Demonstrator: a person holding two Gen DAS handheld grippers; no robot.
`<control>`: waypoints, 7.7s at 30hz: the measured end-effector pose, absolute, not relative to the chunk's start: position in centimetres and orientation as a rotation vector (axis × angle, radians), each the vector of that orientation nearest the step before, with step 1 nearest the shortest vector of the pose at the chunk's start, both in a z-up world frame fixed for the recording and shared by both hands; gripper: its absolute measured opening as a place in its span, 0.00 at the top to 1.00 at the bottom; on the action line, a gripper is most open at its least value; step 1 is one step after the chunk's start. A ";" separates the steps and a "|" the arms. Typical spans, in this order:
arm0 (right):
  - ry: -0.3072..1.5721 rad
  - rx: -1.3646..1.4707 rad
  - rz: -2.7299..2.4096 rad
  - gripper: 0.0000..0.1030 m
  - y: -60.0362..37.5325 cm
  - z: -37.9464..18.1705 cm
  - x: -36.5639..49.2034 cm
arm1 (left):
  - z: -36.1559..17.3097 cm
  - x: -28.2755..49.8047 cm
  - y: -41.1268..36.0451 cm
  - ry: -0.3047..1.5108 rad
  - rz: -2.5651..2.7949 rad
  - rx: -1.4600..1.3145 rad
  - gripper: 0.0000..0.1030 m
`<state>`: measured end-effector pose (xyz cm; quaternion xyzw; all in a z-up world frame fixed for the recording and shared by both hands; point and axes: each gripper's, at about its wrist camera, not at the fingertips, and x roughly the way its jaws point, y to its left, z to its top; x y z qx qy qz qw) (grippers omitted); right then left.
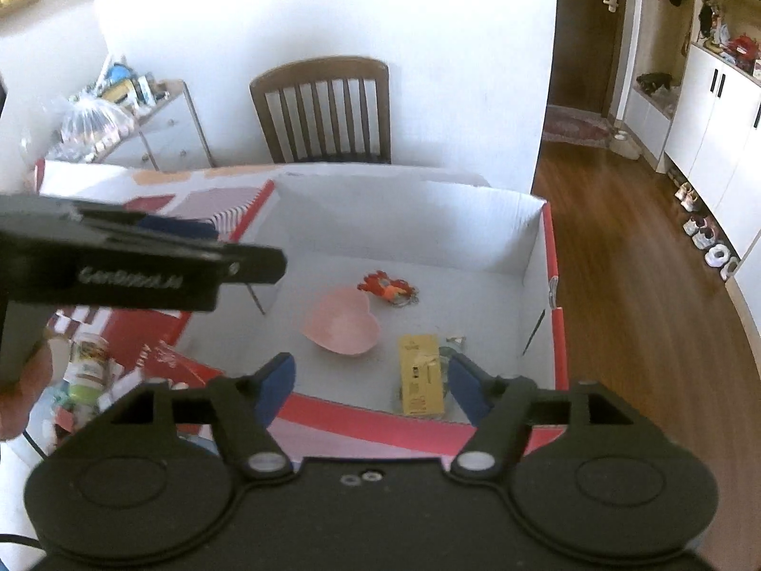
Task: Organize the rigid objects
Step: 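Withdraw both tools from the shoebox back toward the table, then grasp the white glue stick with the left tool while the right tool grasps the green highlighter, then lift and carry the glue stick and highlighter over the red shoebox, then lower both items into the shoebox and open both tools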
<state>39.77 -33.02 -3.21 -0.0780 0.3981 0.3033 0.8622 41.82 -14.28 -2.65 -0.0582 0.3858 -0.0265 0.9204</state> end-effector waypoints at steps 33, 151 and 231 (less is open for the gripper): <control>0.702 -0.064 0.689 0.00 -28.1 -2.3 23.9 | -0.5 20.8 -3.4 0.629 -0.058 -0.171 0.16; 0.714 -0.102 0.600 0.85 -28.9 -3.0 29.4 | -6.5 18.2 0.3 0.701 0.175 -0.381 0.83; 0.931 -0.222 0.543 0.63 -32.9 -10.6 47.0 | -13.6 52.9 -14.4 1.152 0.051 -0.051 0.83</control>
